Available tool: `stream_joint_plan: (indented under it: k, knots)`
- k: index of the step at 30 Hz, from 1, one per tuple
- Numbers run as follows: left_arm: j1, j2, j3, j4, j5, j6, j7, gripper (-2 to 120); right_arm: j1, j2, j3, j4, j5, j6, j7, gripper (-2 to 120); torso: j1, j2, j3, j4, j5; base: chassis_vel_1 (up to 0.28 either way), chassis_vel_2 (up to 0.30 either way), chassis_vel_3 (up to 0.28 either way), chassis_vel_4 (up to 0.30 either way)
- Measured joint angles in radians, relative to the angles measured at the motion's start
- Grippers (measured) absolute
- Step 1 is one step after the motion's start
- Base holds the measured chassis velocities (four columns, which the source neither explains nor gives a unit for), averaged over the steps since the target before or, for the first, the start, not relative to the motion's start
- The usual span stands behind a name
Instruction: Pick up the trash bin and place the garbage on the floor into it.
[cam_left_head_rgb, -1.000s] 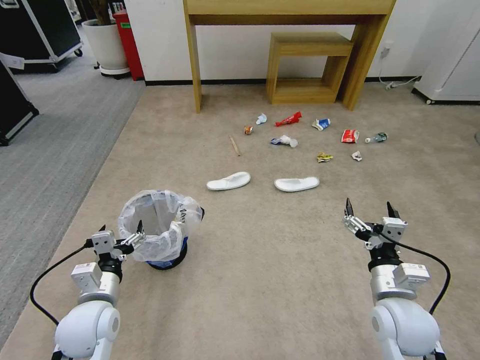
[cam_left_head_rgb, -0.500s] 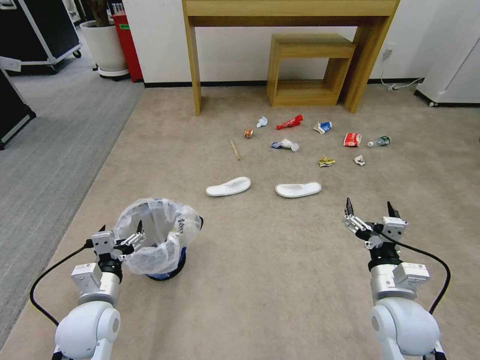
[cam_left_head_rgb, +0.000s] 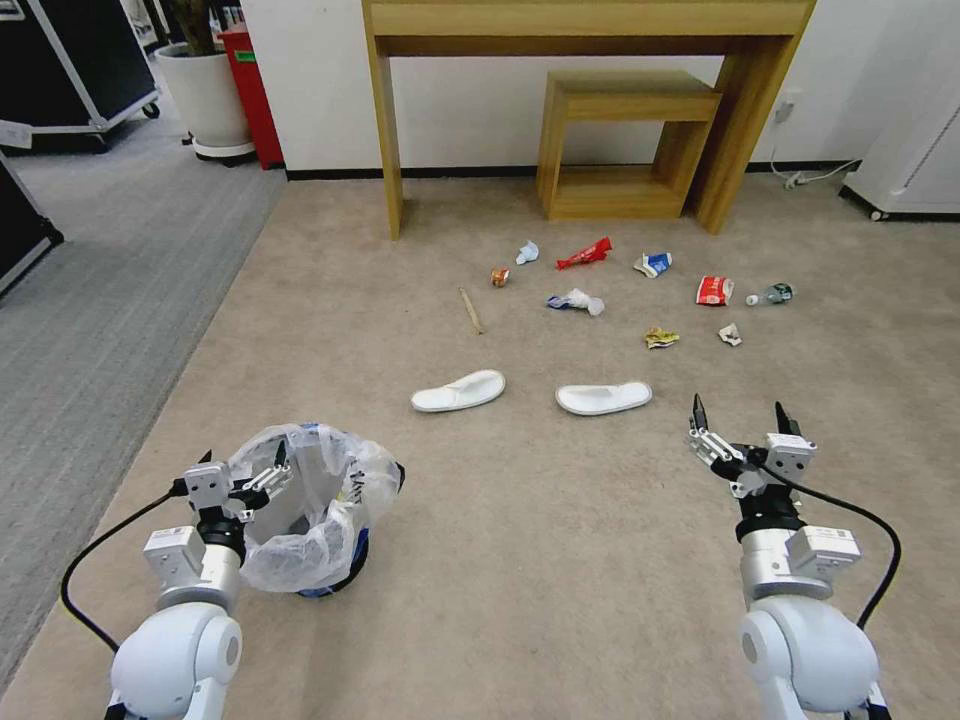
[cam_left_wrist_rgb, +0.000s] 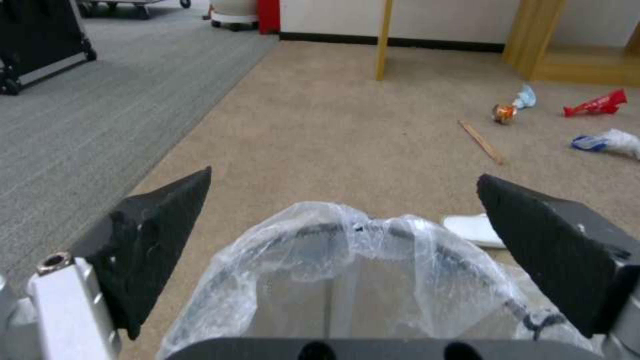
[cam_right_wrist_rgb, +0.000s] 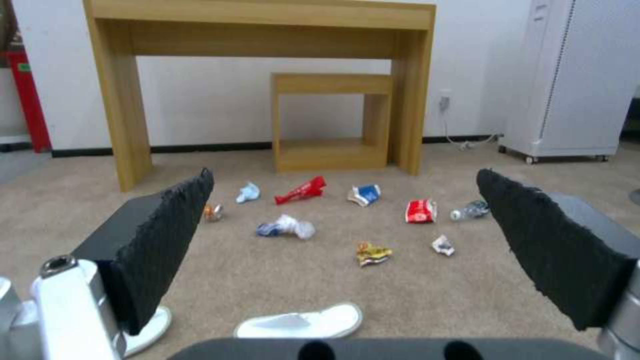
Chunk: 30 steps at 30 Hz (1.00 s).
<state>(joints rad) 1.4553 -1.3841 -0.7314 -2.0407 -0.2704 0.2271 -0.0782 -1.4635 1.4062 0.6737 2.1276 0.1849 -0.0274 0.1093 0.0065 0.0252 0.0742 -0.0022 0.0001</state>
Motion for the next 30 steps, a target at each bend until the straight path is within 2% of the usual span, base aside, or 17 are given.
stream_joint_plan:
  k: [15, 16, 18, 19, 22, 23, 26, 27, 30]
  knots:
    - [-0.014, 0.01, 0.001, 0.016, -0.008, 0.015, 0.0, 100, 0.017, 0.009, -0.011, -0.017, -0.011, -0.002, 0.023, 100, 0.0, 0.0, 0.0, 0.0, -0.0001, -0.074, 0.072, 0.073, -0.069]
    - [-0.015, 0.022, 0.001, 0.018, -0.021, 0.023, -0.004, 100, 0.018, 0.007, -0.011, -0.018, -0.008, -0.002, 0.025, 100, 0.0, 0.0, 0.0, 0.0, -0.0001, -0.061, 0.05, 0.029, -0.055]
    - [-0.027, 0.087, 0.0, 0.032, -0.094, 0.039, -0.04, 100, 0.013, 0.002, -0.012, -0.016, 0.018, -0.006, 0.026, 100, 0.0, 0.0, 0.0, 0.0001, -0.0002, 0.0, 0.0, 0.0, 0.0]
    - [-0.027, 0.087, 0.0, 0.032, -0.094, 0.039, -0.04, 100, 0.013, 0.002, -0.012, -0.016, 0.018, -0.006, 0.026, 100, 0.0, 0.0, 0.0, 0.0001, -0.0002, 0.0, 0.0, 0.0, 0.0]
    - [-0.035, 0.196, -0.001, 0.038, -0.243, 0.088, -0.105, 100, 0.009, 0.001, -0.012, -0.017, 0.031, -0.005, 0.027, 100, 0.0, 0.0, 0.0, 0.0, 0.0, 0.0, 0.0, 0.0, 0.0]
    - [-0.035, 0.196, -0.001, 0.038, -0.243, 0.088, -0.105, 100, 0.009, 0.001, -0.012, -0.017, 0.031, -0.005, 0.027, 100, 0.0, 0.0, 0.0, 0.0, 0.0, 0.0, 0.0, 0.0, 0.0]
    - [-0.017, 0.276, 0.009, 0.032, -0.372, 0.155, -0.17, 100, 0.01, 0.001, -0.009, -0.02, 0.04, -0.002, 0.029, 100, 0.0, 0.0, 0.0, 0.0001, -0.0001, 0.0, 0.0, 0.0, 0.0]
    - [-0.017, 0.276, 0.009, 0.032, -0.372, 0.155, -0.17, 100, 0.01, 0.001, -0.009, -0.02, 0.04, -0.002, 0.029, 100, 0.0, 0.0, 0.0, 0.0001, -0.0001, 0.0, 0.0, 0.0, 0.0]
    - [0.013, 0.339, 0.027, 0.009, -0.498, 0.227, -0.252, 100, 0.013, 0.0, -0.006, -0.024, 0.046, -0.001, 0.034, 100, 0.0, 0.0, 0.0, 0.0001, -0.0003, 0.0, 0.0, 0.0, 0.0]
